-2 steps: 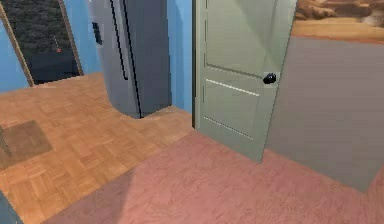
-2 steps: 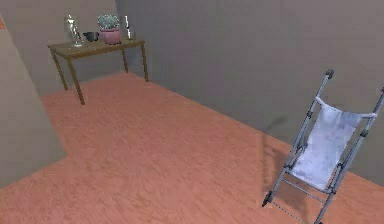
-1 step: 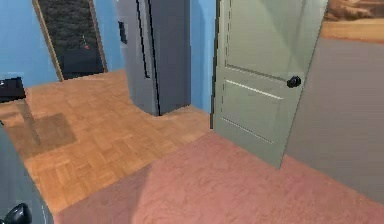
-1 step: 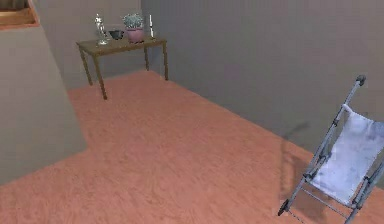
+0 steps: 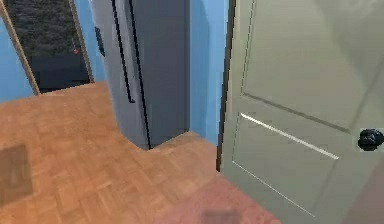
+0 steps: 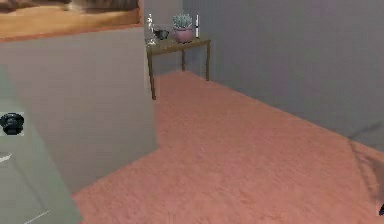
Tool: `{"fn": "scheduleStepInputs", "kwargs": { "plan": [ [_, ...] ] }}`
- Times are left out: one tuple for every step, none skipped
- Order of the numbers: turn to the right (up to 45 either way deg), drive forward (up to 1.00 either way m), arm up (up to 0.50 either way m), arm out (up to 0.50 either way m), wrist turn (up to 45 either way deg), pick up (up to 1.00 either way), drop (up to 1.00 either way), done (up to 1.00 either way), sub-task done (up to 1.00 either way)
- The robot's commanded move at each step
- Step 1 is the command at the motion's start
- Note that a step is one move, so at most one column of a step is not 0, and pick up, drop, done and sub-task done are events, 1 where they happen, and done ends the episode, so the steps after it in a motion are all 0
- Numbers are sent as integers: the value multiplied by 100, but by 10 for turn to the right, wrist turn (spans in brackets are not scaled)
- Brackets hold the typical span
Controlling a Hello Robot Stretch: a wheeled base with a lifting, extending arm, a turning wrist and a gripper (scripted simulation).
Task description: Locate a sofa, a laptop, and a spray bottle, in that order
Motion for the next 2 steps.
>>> {"fn": "scheduleStepInputs", "kwargs": {
  "plan": [
    [-360, 0, 0, 0, 0, 0, 0, 0, 0],
    [0, 100, 0, 0, 0, 0, 0, 0, 0]
  ]
}}
